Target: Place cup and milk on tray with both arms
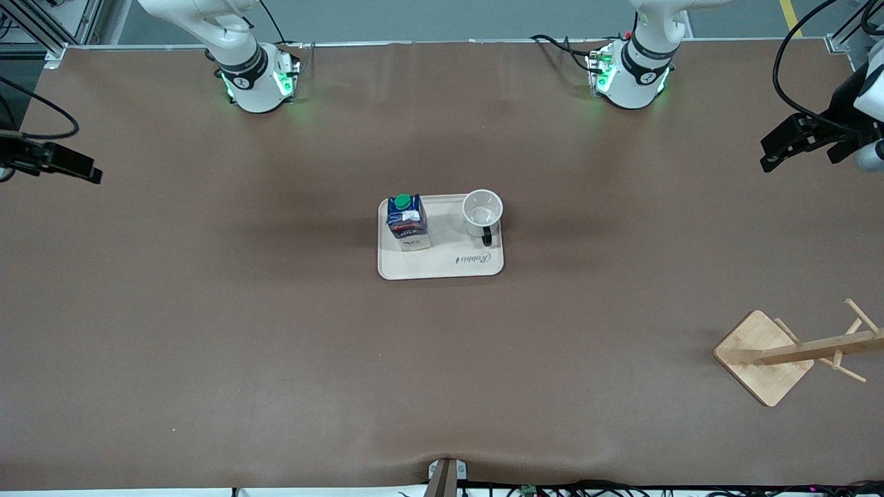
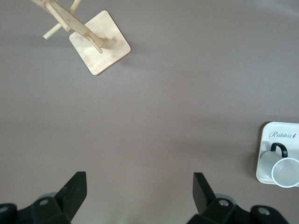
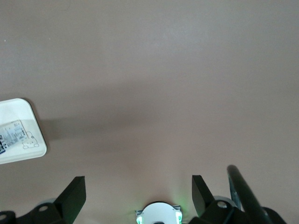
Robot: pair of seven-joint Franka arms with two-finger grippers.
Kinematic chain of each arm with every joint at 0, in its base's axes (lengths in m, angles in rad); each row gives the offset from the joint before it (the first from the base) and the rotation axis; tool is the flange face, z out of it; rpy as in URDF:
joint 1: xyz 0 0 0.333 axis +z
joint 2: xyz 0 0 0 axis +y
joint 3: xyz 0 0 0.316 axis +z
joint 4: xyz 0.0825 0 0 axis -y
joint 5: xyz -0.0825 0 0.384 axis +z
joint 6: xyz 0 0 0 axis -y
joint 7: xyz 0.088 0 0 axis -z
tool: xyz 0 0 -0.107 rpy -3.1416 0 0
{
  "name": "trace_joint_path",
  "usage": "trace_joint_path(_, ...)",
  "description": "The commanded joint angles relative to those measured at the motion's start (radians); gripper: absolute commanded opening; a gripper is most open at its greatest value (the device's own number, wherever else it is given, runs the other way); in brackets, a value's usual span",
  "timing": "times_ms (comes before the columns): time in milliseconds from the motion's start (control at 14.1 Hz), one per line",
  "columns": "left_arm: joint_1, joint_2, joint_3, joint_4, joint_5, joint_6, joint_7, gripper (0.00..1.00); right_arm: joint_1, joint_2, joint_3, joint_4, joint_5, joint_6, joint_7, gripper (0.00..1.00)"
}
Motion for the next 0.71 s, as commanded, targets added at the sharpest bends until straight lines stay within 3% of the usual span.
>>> trace_joint_path(0, 0.006, -0.008, -0.001, -0.009, -0.012, 0.011, 0.011, 1.0, -0.037, -0.124, 0.013, -0.12, -0.01, 0.03, -0.033, 1.0)
trace_joint_path(213, 0.008, -0.011, 0.0, -0.007, -0.012, 0.01, 0.014, 1.0, -0.035, -0.184, 0.019, -0.215, -0.027, 0.102, -0.035, 1.0)
trace_joint_path(640, 0.008, -0.016, 0.0, -0.009, -0.012, 0.004, 0.014, 1.0, -0.053, -0.16, 0.013, -0.142, -0.03, 0.105, -0.046, 1.0)
